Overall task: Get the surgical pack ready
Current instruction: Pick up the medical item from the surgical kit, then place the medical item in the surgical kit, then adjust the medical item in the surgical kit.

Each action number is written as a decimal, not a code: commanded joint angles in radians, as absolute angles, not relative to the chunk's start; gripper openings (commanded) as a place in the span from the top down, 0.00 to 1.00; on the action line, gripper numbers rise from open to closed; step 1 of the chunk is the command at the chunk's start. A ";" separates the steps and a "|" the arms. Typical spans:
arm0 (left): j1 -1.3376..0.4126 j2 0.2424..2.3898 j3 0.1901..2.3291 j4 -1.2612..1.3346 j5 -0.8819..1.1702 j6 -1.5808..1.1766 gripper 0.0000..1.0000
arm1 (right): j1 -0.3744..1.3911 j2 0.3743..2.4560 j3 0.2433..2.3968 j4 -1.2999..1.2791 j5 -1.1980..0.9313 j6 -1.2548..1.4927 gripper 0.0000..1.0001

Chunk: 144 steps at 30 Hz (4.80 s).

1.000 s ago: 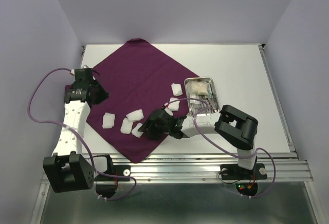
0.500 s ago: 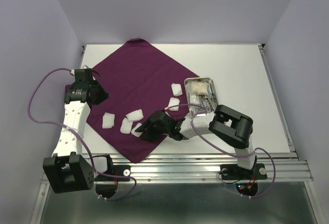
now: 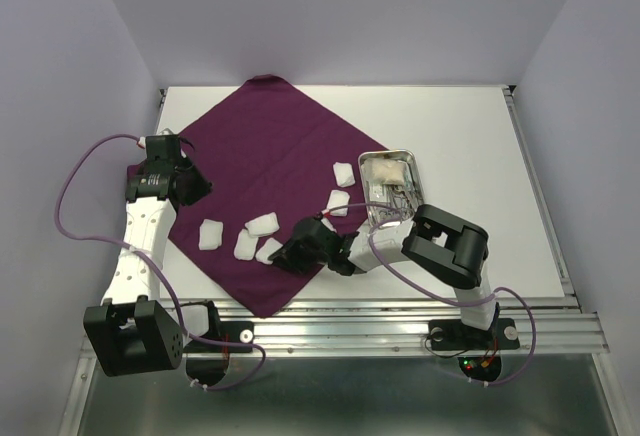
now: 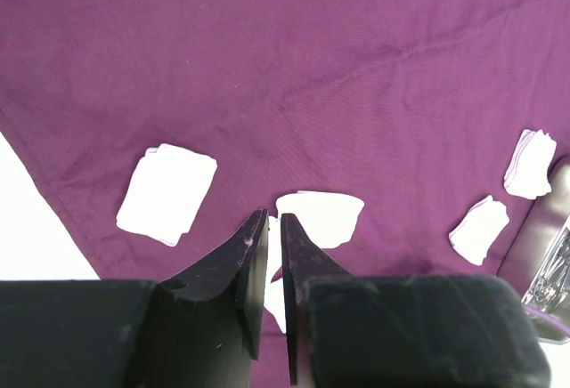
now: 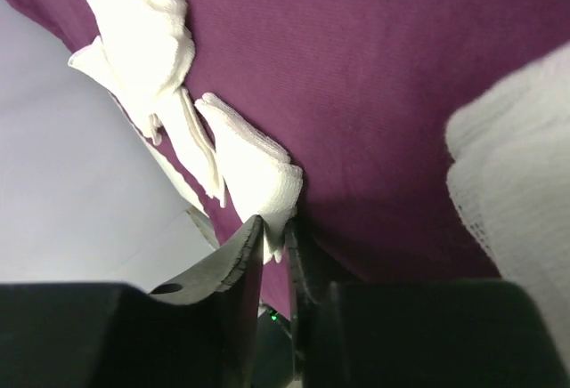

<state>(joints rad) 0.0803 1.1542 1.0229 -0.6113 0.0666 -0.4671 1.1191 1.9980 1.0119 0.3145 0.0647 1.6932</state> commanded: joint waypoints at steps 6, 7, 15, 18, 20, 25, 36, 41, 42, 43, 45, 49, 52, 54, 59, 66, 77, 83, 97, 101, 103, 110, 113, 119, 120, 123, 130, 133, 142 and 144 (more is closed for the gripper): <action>0.084 1.126 1.005 -0.589 0.075 -0.448 0.77 | 1.120 1.970 1.022 0.302 0.138 1.542 0.99; 0.086 1.126 1.005 -0.589 0.075 -0.449 0.77 | 1.120 1.961 1.032 0.299 0.141 1.513 0.99; 0.084 1.123 1.005 -0.583 0.069 -0.448 0.77 | 1.045 1.781 1.091 0.187 0.117 1.145 0.99; 0.084 1.126 0.993 -0.572 0.077 -0.451 0.77 | 0.968 1.750 1.142 0.141 0.046 1.007 0.99; 0.084 1.127 0.985 -0.566 0.084 -0.454 0.77 | 0.898 1.762 1.222 0.068 0.009 0.913 0.99; 0.084 1.124 0.976 -0.563 0.090 -0.454 0.77 | 0.804 1.941 1.466 -0.102 -0.152 0.718 0.99; 0.084 1.120 0.971 -0.569 0.097 -0.453 0.77 | 0.782 2.239 1.816 -0.281 -0.252 0.598 0.99; 0.084 1.124 0.973 -0.568 0.100 -0.451 0.77 | 0.753 2.275 1.825 -0.321 -0.262 0.594 0.99; 0.084 1.123 0.974 -0.568 0.098 -0.451 0.77 | 0.753 2.284 1.832 -0.336 -0.264 0.589 0.99; 0.084 1.123 0.976 -0.568 0.100 -0.451 0.77 | 0.744 2.298 1.848 -0.363 -0.261 0.581 0.99; 0.084 1.123 0.976 -0.569 0.100 -0.451 0.77 | 0.744 2.306 1.859 -0.390 -0.249 0.571 0.95; 0.086 1.124 0.977 -0.569 0.103 -0.454 0.77 | 0.744 2.298 1.858 -0.429 -0.177 0.560 0.72; 0.084 1.126 0.982 -0.571 0.101 -0.456 0.77 | 0.744 2.252 1.838 -0.431 -0.135 0.557 0.51; 0.086 1.127 0.983 -0.571 0.097 -0.456 0.77 | 0.744 2.206 1.818 -0.430 -0.097 0.549 0.46; 0.084 1.149 0.968 -0.571 0.025 -0.453 0.74 | 0.744 2.125 1.779 -0.420 -0.063 0.541 0.35; 0.084 1.216 0.907 -0.586 -0.094 -0.449 0.57 | 0.744 2.014 1.683 -0.353 -0.087 0.567 0.34; 0.084 1.226 1.087 -0.667 -0.133 -0.492 0.56 | 0.937 2.084 1.755 -0.298 -0.129 0.623 0.34; 0.086 1.218 1.235 -0.738 -0.140 -0.497 0.56 | 0.991 2.172 1.848 -0.313 -0.120 0.641 0.34; 0.086 1.193 1.233 -0.727 -0.095 -0.497 0.57 | 1.051 2.089 1.457 -0.023 -0.086 1.051 0.37; 0.086 1.184 1.215 -0.723 -0.087 -0.491 0.57 | 1.069 2.134 1.477 -0.035 -0.106 1.078 0.39; 0.087 1.177 1.209 -0.719 -0.087 -0.488 0.57 | 1.080 2.151 1.480 -0.032 -0.101 1.097 0.41; 0.087 1.158 1.198 -0.721 -0.087 -0.472 0.57 | 1.109 2.171 1.488 -0.061 -0.045 1.150 0.48; 0.086 1.152 1.195 -0.721 -0.087 -0.469 0.57 | 1.118 2.175 1.497 -0.084 -0.008 1.163 0.48; 0.089 1.140 1.181 -0.718 -0.080 -0.465 0.57 | 1.127 2.213 1.523 -0.092 0.032 1.215 0.50; 0.087 1.137 1.180 -0.718 -0.080 -0.463 0.57 | 1.127 2.221 1.523 -0.091 0.037 1.226 0.50; 0.089 1.131 1.174 -0.718 -0.078 -0.462 0.57 | 1.127 2.227 1.522 -0.078 0.061 1.255 0.52; 0.090 1.127 1.172 -0.718 -0.074 -0.454 0.57 | 1.127 2.218 1.525 -0.072 0.107 1.267 0.66; 0.089 1.126 1.167 -0.716 -0.069 -0.453 0.57 | 1.127 2.212 1.528 -0.069 0.112 1.252 0.78; 0.091 1.118 1.152 -0.710 -0.060 -0.454 0.57 | 1.127 2.169 1.531 -0.011 0.023 1.088 0.99; 0.092 1.120 1.149 -0.706 -0.060 -0.454 0.57 | 1.127 2.149 1.548 -0.037 0.005 1.036 0.99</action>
<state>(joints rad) 0.0811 1.1538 1.1542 -0.7231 -0.0616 -0.4706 1.1206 2.2017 1.5043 -0.0582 0.0406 1.1492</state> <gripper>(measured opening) 0.432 0.022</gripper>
